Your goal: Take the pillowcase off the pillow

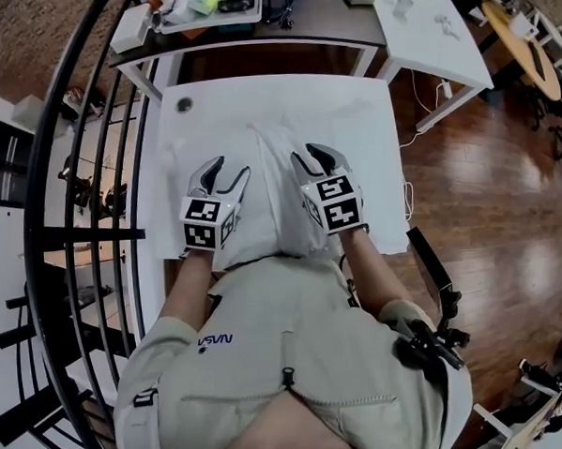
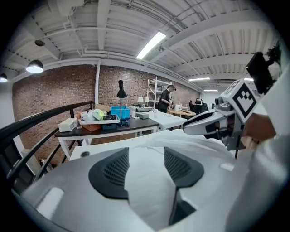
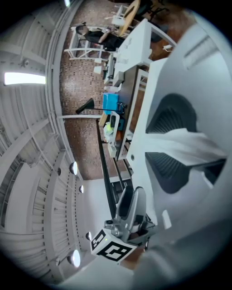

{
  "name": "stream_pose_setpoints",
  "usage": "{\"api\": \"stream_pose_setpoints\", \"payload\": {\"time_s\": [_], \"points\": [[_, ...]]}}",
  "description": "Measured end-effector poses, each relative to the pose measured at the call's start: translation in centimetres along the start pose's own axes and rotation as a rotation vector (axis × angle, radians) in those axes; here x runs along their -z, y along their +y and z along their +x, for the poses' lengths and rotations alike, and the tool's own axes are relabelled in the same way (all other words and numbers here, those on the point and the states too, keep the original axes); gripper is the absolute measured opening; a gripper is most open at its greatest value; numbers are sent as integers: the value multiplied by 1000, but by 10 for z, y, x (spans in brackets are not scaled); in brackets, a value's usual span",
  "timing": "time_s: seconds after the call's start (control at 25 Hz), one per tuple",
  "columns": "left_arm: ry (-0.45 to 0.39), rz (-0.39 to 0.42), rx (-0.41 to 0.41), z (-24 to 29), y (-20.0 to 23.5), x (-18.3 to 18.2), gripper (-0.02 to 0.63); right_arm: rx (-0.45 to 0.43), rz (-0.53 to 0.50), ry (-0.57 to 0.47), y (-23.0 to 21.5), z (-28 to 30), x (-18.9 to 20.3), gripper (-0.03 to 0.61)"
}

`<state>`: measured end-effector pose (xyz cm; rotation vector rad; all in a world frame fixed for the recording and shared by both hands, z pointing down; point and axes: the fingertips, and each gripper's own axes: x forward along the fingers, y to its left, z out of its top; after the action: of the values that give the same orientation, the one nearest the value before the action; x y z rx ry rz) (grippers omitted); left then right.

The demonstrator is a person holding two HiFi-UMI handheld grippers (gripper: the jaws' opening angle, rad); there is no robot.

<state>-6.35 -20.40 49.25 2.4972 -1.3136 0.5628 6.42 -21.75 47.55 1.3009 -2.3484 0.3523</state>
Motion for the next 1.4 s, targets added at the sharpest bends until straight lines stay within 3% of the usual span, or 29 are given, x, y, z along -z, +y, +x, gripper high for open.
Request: {"api": "stream_pose_setpoints", "payload": {"time_s": [0.32, 0.4, 0.44, 0.52, 0.72, 0.8, 0.84, 1.12, 1.4], "points": [[148, 11, 1, 46, 6, 34, 222, 60, -29, 112, -6, 34, 17, 130], [163, 40, 30, 45, -1, 38, 134, 57, -42, 147, -7, 41, 20, 130], [165, 57, 46, 43, -5, 39, 50, 56, -51, 162, -9, 44, 20, 130], [161, 75, 80, 36, -11, 40, 12, 61, -73, 182, -13, 51, 18, 130], [108, 72, 111, 13, -24, 35, 11, 47, -144, 253, -14, 62, 26, 128], [81, 56, 121, 3, -29, 31, 11, 61, -149, 259, -15, 61, 33, 76], [67, 39, 127, -3, -30, 28, 11, 81, -141, 245, -18, 57, 32, 12], [-39, -95, 151, -48, -26, 8, 9, 263, -49, 107, -73, 20, -3, 8], [-125, -109, 168, -72, -31, -12, 9, 463, 64, 139, -147, -20, 39, 7]]}}
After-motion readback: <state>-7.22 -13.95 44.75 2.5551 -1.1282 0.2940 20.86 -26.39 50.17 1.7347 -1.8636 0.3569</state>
